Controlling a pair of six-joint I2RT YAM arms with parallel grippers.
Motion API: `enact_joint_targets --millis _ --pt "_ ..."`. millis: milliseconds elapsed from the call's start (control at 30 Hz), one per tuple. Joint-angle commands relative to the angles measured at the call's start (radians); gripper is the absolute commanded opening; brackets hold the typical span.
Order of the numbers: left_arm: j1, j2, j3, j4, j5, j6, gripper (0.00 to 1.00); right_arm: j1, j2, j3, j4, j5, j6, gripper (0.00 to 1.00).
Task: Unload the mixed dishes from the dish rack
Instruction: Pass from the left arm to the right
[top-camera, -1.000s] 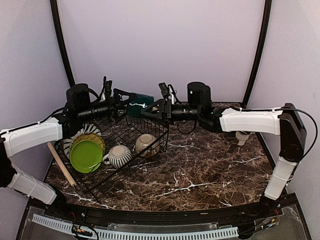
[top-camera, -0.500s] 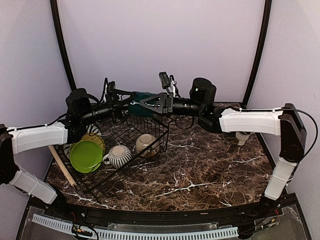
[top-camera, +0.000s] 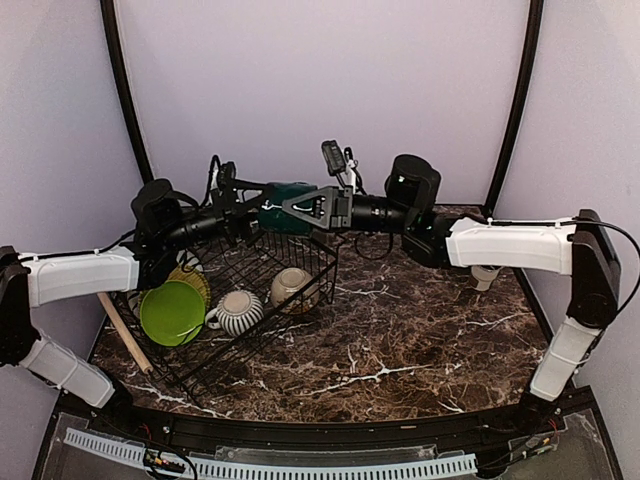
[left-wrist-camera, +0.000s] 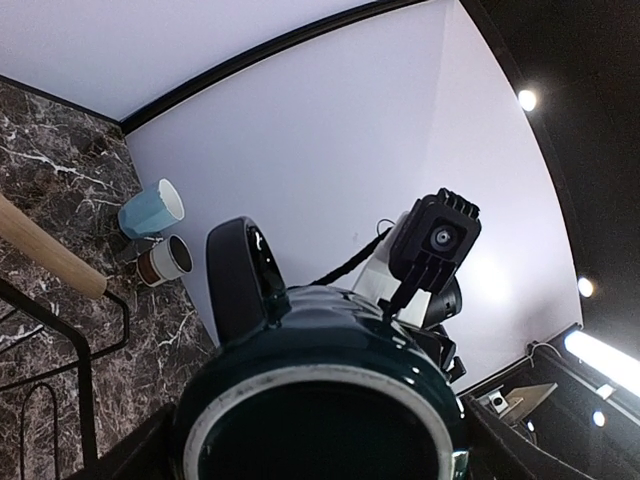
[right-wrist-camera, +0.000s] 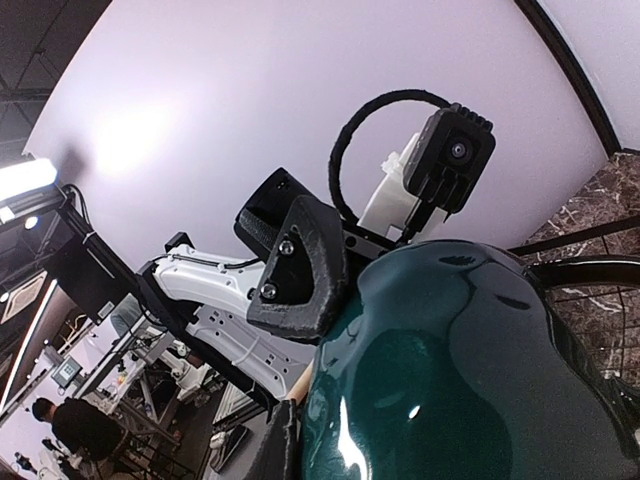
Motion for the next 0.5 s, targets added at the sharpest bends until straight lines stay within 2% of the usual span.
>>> enact_joint_targets --millis 0,200,267,367,467 --pt "0.009 -0.036 0.005 -0.004 0.001 0.088 0.97 -0.009 -0.128 -0.045 -0.009 0.022 -0.072 0.00" --pt "0.010 -0.079 0.033 -0.177 -0.030 0.234 0.99 -0.046 -0.259 -0.113 -0.214 0.103 -0.199 0.00" --pt "0.011 -0.095 0.040 -0.239 -0.048 0.291 0.99 -0.058 -0.320 -0.126 -0.337 0.171 -0.272 0.00" --pt "0.010 -0.131 0.075 -0.447 -0.123 0.398 0.99 -0.060 -0.419 -0.098 -0.649 0.417 -0.376 0.00" --pt "0.009 -0.168 0.113 -0.577 -0.176 0.526 0.99 -0.083 -0.461 -0.042 -0.986 0.727 -0.405 0.00"
